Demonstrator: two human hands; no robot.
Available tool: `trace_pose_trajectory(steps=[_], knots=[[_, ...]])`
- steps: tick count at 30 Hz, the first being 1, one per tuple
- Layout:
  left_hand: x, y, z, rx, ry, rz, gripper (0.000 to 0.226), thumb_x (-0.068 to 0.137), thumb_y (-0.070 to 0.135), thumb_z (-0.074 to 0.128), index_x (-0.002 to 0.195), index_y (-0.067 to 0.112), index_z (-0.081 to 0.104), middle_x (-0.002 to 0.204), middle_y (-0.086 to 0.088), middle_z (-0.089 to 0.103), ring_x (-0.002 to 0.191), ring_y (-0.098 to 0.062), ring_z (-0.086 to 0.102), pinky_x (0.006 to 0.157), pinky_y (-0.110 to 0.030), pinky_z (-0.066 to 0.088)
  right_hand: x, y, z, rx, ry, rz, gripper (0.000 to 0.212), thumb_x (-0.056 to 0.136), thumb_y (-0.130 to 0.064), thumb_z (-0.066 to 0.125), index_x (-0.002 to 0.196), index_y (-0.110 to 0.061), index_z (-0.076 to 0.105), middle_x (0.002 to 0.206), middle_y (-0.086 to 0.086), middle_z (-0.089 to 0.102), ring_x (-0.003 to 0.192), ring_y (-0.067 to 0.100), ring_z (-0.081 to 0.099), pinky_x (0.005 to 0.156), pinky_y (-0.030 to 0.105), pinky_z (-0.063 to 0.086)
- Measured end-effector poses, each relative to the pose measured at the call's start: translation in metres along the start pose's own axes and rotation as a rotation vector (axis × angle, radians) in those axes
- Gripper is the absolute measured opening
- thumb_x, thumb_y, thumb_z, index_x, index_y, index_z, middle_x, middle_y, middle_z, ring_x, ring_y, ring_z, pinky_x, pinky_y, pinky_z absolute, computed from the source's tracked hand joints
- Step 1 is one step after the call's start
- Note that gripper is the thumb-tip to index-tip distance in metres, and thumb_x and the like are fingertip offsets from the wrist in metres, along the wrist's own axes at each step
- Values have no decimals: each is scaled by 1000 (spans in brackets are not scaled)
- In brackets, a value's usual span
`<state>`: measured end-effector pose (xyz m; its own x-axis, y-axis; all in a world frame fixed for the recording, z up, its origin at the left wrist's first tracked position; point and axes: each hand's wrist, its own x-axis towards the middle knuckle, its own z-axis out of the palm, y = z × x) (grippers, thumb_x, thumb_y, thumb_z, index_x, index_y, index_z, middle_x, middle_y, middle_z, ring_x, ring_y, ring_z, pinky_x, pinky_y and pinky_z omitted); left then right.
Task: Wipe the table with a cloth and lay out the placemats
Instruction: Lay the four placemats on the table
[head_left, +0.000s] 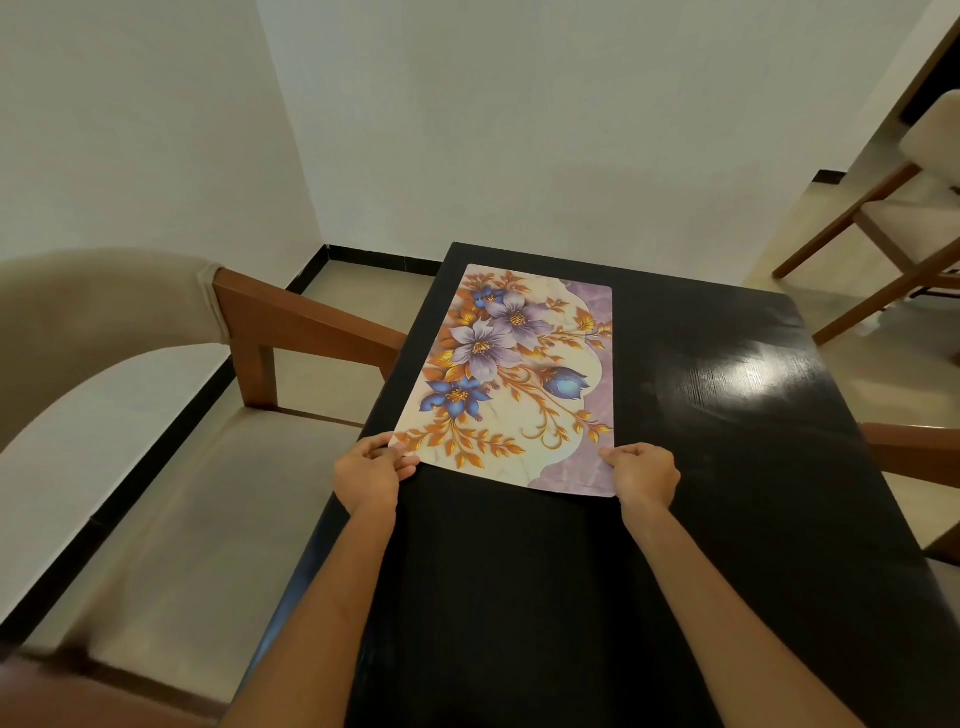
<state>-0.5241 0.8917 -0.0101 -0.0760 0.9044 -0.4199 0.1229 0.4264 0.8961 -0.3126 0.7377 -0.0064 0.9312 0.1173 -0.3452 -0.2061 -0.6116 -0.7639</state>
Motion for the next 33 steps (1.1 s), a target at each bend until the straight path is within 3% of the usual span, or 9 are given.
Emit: trace_pose_trajectory(steps=[5,20,33], knots=[[-1,-3,-1,43,-22,25,20,90,12,63,109,10,65,87,-4,68,73,-18,71,73,-31,59,-1,6,-3,-14,26,-1,6,88,-16,69,87,-12,65,80,0,58,69,11,52,66,30,43],[-1,-5,-1,84,-38,36,19,90,14,64,108,11,64,86,-2,68,70,-16,70,68,-27,59,-3,4,-3,-41,59,-60,7,87,-14,70,89,-7,68,83,5,61,79,16,58,74,32,51],[0,-7,-2,93,-36,43,20,90,15,64,109,10,63,84,-4,69,69,-16,71,73,-32,60,-2,2,0,-170,68,-100,11,88,-17,69,86,-10,62,73,1,53,62,10,47,63,29,41]])
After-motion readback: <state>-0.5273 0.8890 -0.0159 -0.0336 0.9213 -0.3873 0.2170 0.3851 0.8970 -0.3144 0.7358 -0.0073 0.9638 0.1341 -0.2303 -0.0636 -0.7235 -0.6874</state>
